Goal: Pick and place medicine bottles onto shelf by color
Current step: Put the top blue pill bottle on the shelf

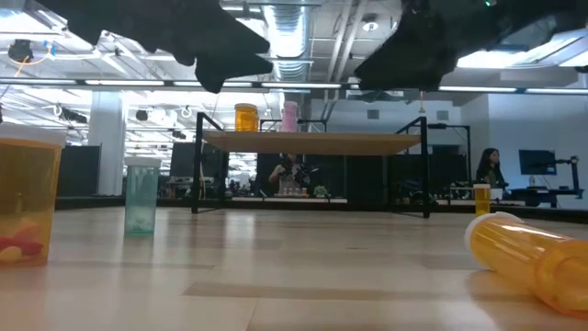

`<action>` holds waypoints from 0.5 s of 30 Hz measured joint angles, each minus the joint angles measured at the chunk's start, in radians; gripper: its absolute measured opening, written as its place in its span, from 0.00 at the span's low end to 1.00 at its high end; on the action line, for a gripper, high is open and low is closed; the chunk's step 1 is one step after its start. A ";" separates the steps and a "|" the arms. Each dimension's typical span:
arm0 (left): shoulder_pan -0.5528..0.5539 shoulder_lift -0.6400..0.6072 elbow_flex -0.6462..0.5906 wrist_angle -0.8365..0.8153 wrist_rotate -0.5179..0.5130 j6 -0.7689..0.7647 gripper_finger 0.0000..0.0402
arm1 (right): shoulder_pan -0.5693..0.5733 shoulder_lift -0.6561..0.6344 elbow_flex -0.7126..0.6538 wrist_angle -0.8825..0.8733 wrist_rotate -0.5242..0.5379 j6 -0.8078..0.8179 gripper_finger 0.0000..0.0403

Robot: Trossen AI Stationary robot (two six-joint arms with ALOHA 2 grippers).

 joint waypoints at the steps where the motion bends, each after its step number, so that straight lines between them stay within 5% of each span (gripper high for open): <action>1: 0.000 0.000 0.000 -0.010 0.000 -0.004 0.45 | 0.000 0.004 0.001 0.020 -0.002 0.000 0.56; 11: -0.031 -0.132 0.000 -0.385 0.000 -0.176 0.45 | -0.007 0.018 0.000 0.174 -0.039 -0.108 0.56; 15: -0.076 -0.165 0.000 -0.466 -0.022 -0.245 0.45 | -0.035 0.018 0.000 0.224 -0.160 -0.128 0.56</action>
